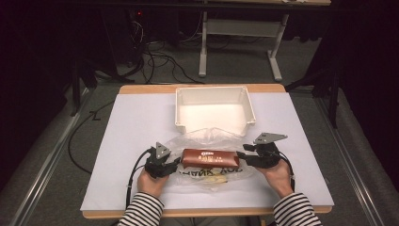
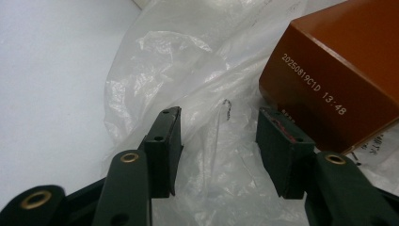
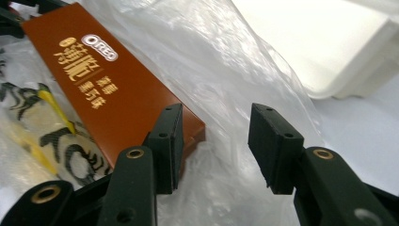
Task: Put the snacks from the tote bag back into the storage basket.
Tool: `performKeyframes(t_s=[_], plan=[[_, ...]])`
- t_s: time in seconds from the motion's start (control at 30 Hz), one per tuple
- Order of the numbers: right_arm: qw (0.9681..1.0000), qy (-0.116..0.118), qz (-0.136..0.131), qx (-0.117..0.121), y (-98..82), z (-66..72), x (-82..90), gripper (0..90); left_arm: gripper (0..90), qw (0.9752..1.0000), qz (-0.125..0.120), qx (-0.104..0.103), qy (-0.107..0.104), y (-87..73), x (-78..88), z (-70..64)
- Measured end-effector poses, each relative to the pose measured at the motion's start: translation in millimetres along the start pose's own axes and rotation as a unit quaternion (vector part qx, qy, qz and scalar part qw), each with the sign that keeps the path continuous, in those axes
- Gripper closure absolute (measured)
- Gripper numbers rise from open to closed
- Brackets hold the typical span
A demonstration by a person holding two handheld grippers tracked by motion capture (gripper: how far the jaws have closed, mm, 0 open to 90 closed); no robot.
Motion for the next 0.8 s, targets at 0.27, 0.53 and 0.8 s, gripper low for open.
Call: performKeyframes(t_s=[0.27,0.53,0.8], plan=[[0.9998,0.009,-0.005,0.019,7.2,5.7,-2.4,49.7,51.0,1.0000,0.000,0.001,0.001,-0.1,0.0,0.0],[0.9987,0.020,-0.015,0.046,12.0,12.7,-1.8,44.6,50.8,1.0000,-0.001,0.001,-0.001,0.0,0.0,0.3],[0.9969,0.046,-0.018,0.061,19.7,21.0,-1.6,41.4,49.6,1.0000,0.000,0.001,-0.004,-0.2,0.0,0.0]])
Point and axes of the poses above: each handheld gripper's, and its own axes: x roughly backward along the jaws, y roughly out of its top, z roughly to its left, the point moved 2 cm from there along -x, roughly forward along the jaws, and after that the axes turned 12 degrees about z, right-handed, at the moved point
